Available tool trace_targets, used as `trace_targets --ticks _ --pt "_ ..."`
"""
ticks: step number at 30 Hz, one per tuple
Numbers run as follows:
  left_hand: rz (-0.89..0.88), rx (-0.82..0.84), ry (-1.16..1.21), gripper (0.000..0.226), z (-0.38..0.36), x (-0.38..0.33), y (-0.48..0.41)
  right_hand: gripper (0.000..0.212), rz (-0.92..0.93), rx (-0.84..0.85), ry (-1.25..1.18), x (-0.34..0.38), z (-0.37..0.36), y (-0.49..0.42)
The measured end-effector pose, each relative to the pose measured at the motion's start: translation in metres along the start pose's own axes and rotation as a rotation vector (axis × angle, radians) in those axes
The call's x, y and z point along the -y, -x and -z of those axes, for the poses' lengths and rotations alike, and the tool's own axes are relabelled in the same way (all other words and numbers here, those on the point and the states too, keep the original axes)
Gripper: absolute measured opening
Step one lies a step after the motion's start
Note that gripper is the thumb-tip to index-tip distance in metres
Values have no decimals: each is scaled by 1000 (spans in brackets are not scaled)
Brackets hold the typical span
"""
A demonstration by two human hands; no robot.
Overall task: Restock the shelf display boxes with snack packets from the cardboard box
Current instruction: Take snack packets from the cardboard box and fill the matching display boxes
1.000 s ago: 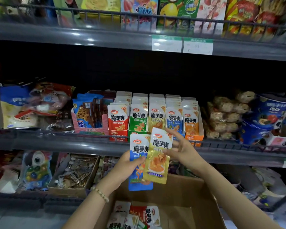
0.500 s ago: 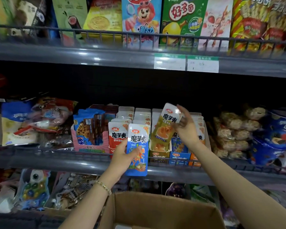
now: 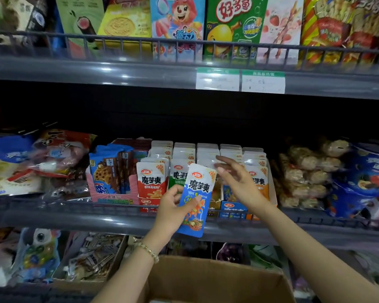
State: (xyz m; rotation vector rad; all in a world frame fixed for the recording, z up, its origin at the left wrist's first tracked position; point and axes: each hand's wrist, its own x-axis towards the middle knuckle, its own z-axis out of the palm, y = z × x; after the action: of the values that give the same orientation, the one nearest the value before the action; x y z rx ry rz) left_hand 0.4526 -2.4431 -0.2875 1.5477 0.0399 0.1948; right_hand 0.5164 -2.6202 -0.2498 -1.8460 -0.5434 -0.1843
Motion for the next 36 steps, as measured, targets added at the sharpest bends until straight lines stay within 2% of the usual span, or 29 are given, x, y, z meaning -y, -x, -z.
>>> trace_targets --ticks 3,6,12,14,17,20,22,29,33,36 --pt "-5 30 27 25 -20 -2 -1 45 -60 109 -198 4 9 20" --pt "-19 68 39 24 -39 -2 0 51 -131 74 -283 3 20 30" --pt "-71 145 -32 21 -59 -1 -5 52 -129 23 -192 -2 50 35" --pt "-149 144 -156 22 -56 -1 -12 53 -113 -112 -218 -1 64 26" --pt "-288 102 -528 29 -46 3 -21 51 -44 -331 -229 1 89 7" --pt "-354 141 -784 37 -42 6 -21 50 36 -379 -166 -2 98 -10" --pt "-373 155 -889 35 -43 8 -20 50 49 -340 -127 -9 93 -20" --pt "-412 120 -949 34 -44 15 -21 48 35 -16 284 -40 66 -28" --pt "-427 126 -971 37 -43 19 -21 51 14 44 549 -55 72 -22" --pt "-412 157 -990 41 -42 19 -21 54 20 34 657 -56 74 -19"
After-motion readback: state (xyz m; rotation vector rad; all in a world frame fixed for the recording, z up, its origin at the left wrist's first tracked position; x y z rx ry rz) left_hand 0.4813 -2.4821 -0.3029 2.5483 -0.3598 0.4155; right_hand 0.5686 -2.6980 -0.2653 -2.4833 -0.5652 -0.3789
